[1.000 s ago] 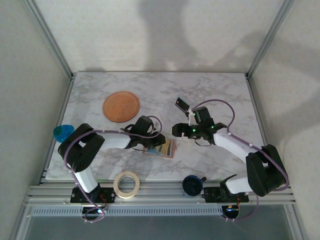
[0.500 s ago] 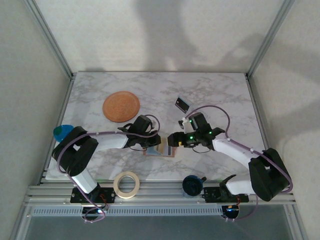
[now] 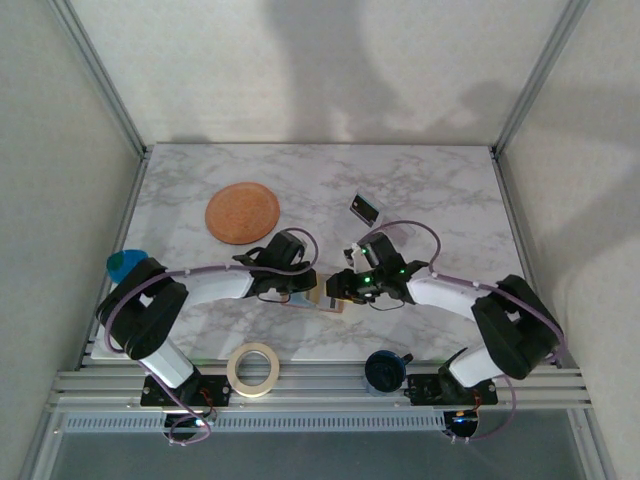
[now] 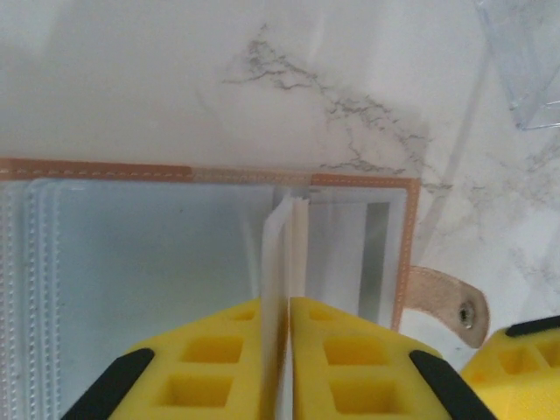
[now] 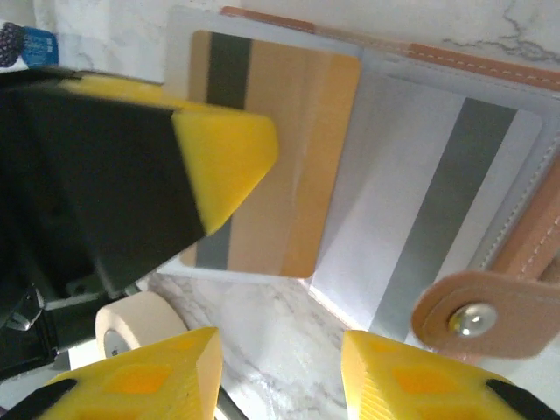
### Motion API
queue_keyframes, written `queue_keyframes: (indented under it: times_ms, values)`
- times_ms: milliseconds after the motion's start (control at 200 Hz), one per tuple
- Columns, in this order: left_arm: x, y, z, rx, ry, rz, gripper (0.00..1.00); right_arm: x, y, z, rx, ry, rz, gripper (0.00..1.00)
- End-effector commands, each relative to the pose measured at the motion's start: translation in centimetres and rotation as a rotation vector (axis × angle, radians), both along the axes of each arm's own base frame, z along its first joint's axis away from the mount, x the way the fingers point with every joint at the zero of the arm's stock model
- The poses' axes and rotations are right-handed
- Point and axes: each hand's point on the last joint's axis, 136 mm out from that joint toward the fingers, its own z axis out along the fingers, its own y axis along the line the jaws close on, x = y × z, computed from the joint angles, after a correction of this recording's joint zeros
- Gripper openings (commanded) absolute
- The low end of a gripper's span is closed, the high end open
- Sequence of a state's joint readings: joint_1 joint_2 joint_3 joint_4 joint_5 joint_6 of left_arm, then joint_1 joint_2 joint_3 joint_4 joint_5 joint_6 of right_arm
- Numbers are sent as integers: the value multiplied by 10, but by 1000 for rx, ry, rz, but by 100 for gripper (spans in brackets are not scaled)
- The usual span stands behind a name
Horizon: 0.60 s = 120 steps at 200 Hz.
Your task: Put the credit cards into the card holder
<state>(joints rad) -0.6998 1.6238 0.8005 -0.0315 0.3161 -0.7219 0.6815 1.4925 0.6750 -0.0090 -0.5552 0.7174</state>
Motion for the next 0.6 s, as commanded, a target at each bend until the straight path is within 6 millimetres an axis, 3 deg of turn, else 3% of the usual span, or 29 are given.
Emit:
queue_keyframes:
  times_ms: [0,275,596]
  values:
    - [0,-2,8,37,-36,-10,19,0,8,-8,15,22,7,39]
    - [-8,-15,14,-23,-32,-19,23,7,2,-31,-47,24,-18,35]
    - [-11,-31,17,-30,-32,-36,24,16,-1,-41,-56,23,-60,29]
